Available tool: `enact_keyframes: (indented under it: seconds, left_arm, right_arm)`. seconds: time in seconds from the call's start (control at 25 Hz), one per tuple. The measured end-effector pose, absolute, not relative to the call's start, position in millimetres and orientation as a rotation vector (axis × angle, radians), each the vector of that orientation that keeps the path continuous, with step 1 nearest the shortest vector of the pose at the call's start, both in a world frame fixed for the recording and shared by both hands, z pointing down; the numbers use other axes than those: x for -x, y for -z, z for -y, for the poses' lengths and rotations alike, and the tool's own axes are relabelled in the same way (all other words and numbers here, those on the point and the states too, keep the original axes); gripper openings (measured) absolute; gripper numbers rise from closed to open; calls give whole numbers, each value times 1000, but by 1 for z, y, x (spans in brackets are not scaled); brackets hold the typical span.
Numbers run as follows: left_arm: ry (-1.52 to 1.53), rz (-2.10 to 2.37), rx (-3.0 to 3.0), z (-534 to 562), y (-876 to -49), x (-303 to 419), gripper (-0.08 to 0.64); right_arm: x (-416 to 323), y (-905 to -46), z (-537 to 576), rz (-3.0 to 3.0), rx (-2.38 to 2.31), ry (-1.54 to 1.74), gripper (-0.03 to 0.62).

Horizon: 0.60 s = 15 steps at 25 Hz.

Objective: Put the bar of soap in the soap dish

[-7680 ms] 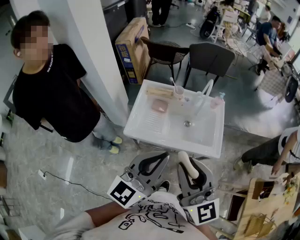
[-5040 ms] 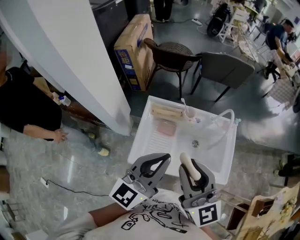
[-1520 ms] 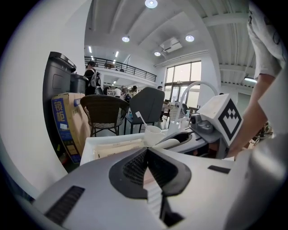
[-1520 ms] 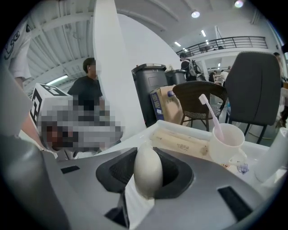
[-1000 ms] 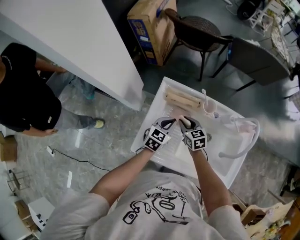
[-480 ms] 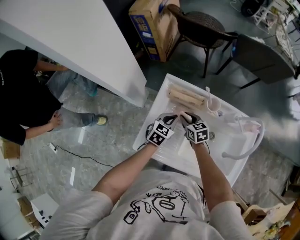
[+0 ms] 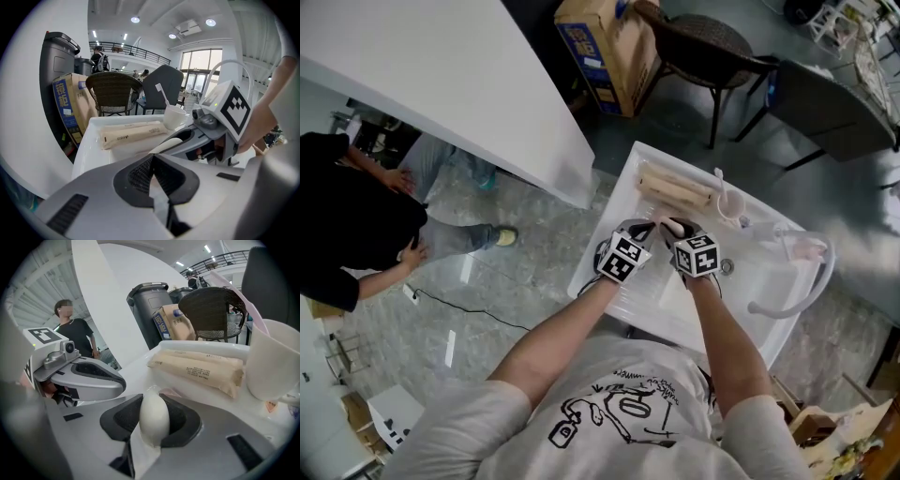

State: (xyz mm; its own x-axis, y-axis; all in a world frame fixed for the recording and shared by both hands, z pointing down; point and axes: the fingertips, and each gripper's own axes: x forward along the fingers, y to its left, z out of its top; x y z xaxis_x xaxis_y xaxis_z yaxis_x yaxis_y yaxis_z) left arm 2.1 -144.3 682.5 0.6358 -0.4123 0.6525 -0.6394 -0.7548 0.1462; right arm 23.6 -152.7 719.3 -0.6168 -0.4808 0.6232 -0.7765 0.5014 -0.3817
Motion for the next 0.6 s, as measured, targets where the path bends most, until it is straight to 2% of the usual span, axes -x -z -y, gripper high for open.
enact_keyframes:
  seconds: [0.6]
  left_arm:
    - [-922,803,-2449,141,-704,0,3]
  right_arm:
    - [-22,-734,153,2296,-1023,-976,115]
